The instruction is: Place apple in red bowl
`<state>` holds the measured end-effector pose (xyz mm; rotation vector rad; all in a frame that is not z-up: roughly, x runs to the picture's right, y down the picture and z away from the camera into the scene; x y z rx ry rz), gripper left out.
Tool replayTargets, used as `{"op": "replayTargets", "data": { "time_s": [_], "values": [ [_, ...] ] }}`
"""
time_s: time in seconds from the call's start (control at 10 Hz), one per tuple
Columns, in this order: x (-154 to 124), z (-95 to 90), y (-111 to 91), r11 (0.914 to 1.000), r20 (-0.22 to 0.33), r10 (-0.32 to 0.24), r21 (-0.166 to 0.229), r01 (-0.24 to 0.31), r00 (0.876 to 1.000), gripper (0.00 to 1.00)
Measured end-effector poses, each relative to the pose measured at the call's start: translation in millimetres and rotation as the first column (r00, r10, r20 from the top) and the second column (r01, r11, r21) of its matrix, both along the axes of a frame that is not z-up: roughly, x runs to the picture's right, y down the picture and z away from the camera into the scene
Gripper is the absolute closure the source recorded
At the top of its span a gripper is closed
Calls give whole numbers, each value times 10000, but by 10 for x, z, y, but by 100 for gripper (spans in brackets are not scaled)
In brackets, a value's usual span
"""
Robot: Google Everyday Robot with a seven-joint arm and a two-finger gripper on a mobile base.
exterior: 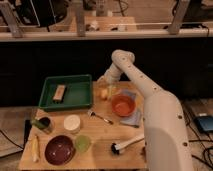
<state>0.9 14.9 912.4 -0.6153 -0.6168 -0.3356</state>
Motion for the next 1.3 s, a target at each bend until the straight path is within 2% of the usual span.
{"op": "replayTargets", "data": {
  "time_s": [0.2,0.5,0.6,0.9,1.3],
  "values": [
    [-46,-11,25,9993,-141,249,286,-244,9996,20],
    [-30,30,58,9936,-606,862,779,-814,9944,20],
    [-57,82,101,9926,-619,867,903,-809,9943,20],
    [-58,199,200,9929,-488,770,949,-721,9958,20],
    [-94,235,195,9898,274,156,1414,-194,9995,20]
  ]
}}
